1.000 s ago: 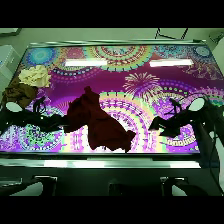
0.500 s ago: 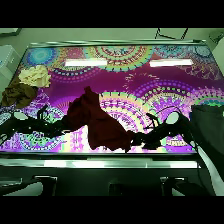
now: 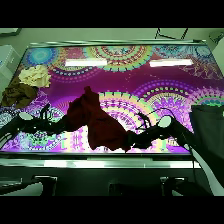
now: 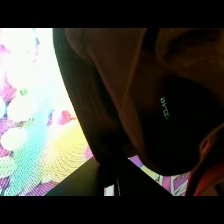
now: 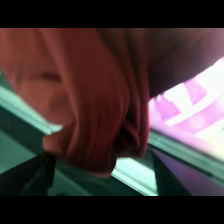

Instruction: Fold the clothes and pants, and hang the long-sleeved shirts on hangers.

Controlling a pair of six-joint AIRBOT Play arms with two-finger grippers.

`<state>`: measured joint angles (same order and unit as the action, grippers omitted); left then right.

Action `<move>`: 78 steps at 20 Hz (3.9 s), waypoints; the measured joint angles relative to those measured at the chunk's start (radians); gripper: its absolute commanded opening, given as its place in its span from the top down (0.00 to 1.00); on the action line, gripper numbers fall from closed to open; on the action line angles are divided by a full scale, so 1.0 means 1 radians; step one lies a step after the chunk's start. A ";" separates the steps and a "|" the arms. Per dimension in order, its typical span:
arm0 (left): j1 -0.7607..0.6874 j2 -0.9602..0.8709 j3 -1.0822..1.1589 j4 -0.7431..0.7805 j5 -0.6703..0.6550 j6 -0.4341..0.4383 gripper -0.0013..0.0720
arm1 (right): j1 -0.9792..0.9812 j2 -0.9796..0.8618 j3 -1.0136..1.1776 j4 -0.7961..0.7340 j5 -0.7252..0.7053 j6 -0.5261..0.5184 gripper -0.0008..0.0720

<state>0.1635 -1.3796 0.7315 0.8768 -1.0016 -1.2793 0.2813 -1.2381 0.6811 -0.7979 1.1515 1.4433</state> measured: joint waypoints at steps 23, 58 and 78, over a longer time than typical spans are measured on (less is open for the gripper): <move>0.078 0.756 0.700 0.062 0.064 -0.121 0.95 | -0.372 0.344 1.021 -0.383 0.170 0.038 0.93; 0.037 -0.174 0.258 0.041 -0.322 -0.109 0.19 | -0.734 -0.391 0.549 -0.283 0.267 0.040 0.11; -0.076 0.253 0.732 -0.119 0.016 -0.005 0.95 | -0.604 -0.108 0.965 -0.118 0.079 -0.096 0.94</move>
<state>0.0872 -1.1267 1.4635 0.7574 -0.9852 -1.2839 -0.3225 -1.3464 1.6463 -0.9157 1.2308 1.3476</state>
